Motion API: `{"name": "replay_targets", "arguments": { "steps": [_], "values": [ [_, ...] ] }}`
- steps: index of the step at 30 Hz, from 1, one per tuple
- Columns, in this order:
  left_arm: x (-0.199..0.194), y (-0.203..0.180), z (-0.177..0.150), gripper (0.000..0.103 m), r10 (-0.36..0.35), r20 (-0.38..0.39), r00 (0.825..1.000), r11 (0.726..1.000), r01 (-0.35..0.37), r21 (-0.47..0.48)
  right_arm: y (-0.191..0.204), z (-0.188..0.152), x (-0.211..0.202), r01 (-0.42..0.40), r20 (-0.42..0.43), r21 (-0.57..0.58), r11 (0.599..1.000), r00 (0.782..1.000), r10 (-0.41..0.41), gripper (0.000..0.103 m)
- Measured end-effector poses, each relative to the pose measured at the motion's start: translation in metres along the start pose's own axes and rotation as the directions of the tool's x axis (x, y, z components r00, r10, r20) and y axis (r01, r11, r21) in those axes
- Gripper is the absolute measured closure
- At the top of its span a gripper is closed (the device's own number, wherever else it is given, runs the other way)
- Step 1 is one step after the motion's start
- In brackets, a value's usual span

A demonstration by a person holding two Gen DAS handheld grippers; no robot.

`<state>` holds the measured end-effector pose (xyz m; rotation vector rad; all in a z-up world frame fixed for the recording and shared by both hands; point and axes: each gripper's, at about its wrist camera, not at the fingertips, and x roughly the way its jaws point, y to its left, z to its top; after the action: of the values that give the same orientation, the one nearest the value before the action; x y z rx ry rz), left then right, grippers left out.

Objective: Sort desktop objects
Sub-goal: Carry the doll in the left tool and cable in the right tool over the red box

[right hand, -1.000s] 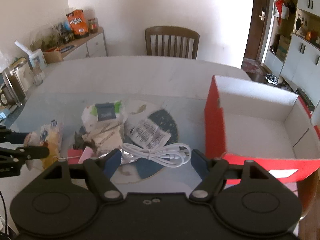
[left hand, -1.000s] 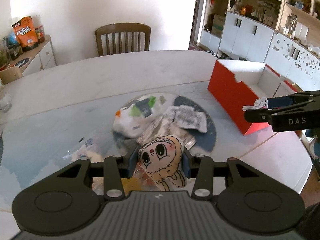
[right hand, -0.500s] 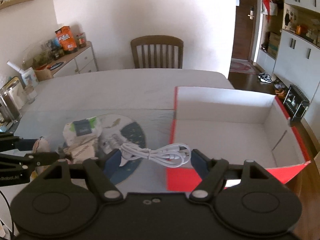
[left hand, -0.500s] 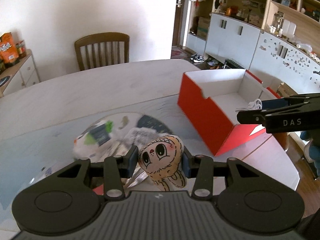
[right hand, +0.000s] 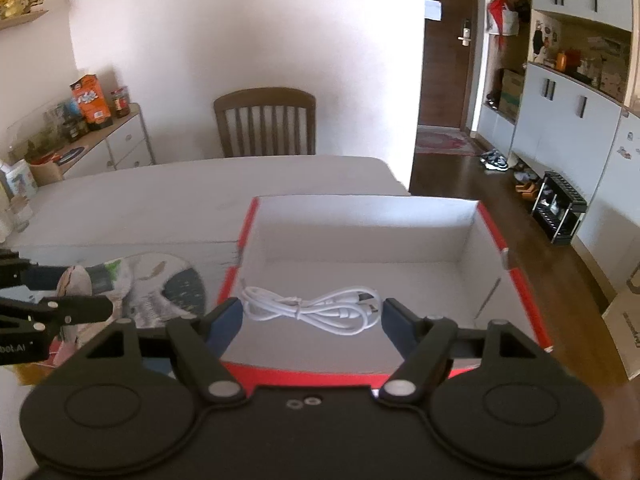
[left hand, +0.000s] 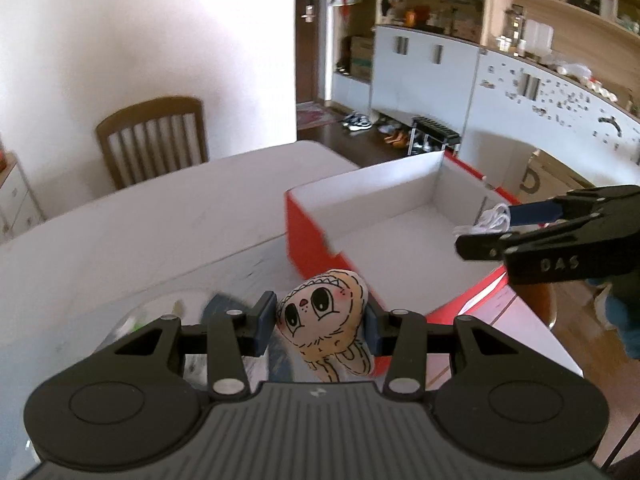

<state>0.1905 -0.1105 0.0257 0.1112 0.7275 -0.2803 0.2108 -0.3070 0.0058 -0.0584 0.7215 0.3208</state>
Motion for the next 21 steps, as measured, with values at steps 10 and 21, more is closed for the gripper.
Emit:
{"name": "replay_targets", "arguments": {
  "steps": [10,21],
  "values": [
    [0.041,-0.036,0.033,0.060,-0.063,-0.010,0.998,0.995,0.064,0.079,-0.027,0.001,0.010,0.045,-0.005,0.003,0.999,0.999,-0.045,0.027],
    [0.096,-0.060,0.045,0.060,-0.087,-0.085,0.993,0.981,0.101,0.168,-0.053,0.001,0.039,0.097,-0.067,-0.019,0.995,0.993,-0.098,0.027]
  ]
}}
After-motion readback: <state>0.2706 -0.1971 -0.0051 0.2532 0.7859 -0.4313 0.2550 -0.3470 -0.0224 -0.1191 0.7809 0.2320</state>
